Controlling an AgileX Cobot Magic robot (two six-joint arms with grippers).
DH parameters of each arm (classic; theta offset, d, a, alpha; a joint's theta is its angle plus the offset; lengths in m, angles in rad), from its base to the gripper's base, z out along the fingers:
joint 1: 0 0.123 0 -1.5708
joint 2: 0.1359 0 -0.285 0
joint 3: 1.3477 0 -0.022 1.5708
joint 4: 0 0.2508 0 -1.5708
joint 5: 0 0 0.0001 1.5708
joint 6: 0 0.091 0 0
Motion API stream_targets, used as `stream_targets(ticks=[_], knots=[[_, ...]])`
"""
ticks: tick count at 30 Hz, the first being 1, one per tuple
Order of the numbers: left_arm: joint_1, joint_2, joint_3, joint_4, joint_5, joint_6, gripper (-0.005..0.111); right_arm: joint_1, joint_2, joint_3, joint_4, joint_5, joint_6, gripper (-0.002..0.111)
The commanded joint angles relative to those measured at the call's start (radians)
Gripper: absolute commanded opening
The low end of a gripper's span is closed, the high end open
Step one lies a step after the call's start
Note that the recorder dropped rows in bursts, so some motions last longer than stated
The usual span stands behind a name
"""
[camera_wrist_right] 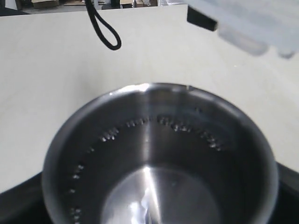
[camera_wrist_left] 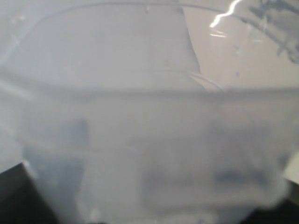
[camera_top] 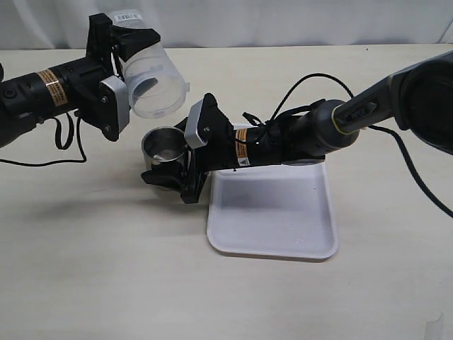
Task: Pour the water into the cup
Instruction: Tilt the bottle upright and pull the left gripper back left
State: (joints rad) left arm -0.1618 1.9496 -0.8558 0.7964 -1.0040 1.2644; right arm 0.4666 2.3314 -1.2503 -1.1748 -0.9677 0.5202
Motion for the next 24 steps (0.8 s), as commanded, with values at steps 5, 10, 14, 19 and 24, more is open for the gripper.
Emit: stream_targets(ticks=[5,10,14,19,24], knots=[[-0.001,-0.013,-0.008,-0.246,-0.057,-0.365,0.000,0.001,-0.007,-0.006,0.023,-0.028,-0.005,0.004],[-0.001,-0.013,-0.030,-0.471,-0.076,-0.642,0.000,0.001,-0.007,-0.006,0.038,-0.028,-0.005,0.004],[0.008,-0.013,-0.105,-0.596,0.088,-0.814,0.000,0.001,-0.007,-0.006,0.038,-0.028,-0.005,0.004],[0.062,-0.009,-0.199,-0.529,0.276,-1.132,0.000,-0.001,-0.007,-0.006,0.038,-0.028,-0.005,0.004],[0.146,-0.001,-0.218,-0.437,0.270,-1.451,0.000,-0.001,-0.007,-0.006,0.038,-0.028,-0.005,0.004]])
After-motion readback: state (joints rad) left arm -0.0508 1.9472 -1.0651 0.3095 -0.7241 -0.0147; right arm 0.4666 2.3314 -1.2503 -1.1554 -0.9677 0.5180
